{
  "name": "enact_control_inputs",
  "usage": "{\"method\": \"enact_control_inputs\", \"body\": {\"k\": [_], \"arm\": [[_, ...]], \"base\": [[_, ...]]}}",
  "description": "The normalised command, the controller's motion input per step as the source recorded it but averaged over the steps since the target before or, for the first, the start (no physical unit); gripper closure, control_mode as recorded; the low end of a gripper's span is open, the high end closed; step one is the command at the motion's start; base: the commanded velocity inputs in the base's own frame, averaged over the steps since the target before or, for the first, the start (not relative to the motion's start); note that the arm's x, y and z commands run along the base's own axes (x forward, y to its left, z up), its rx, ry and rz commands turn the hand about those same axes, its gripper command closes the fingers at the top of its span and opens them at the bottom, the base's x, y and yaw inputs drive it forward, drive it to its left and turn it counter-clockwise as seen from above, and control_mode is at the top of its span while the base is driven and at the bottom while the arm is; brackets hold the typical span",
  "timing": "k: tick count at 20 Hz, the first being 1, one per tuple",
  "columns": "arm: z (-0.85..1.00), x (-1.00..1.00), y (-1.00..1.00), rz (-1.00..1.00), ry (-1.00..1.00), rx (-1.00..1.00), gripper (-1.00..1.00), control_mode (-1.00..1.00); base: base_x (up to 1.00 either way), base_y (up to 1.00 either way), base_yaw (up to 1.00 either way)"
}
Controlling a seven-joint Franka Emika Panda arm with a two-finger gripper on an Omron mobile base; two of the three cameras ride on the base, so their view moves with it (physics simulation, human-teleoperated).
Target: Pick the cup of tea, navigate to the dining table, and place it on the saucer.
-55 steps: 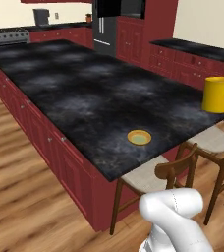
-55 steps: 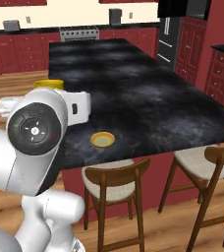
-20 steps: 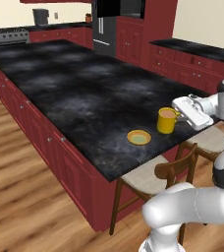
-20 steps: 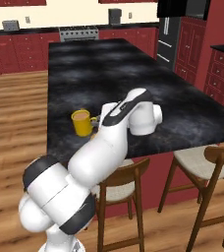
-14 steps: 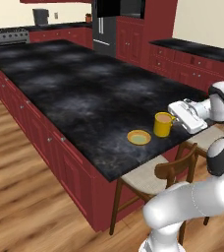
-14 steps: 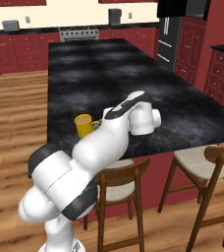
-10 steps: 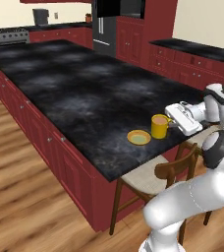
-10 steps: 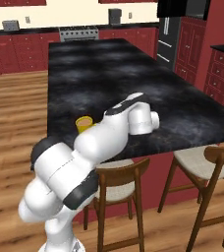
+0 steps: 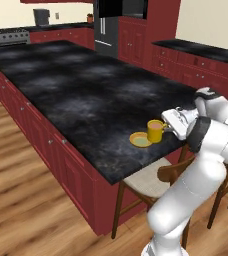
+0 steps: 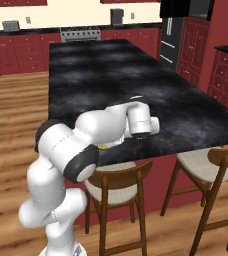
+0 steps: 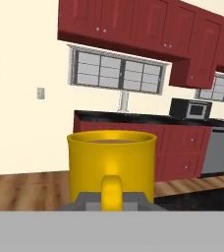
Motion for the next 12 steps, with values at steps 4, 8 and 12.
{"method": "enact_control_inputs", "body": {"k": [4, 8, 12], "arm": [[-0.35, 0.41, 0.00, 0.00, 0.12, 0.00, 1.00, -1.00], [-0.34, 0.34, 0.00, 0.00, 0.10, 0.00, 1.00, -1.00], [-0.32, 0.23, 0.00, 0.00, 0.05, 0.00, 1.00, -1.00]], "base": [[0.00, 0.00, 0.00], [0.00, 0.00, 0.00], [0.00, 0.00, 0.00]]}}
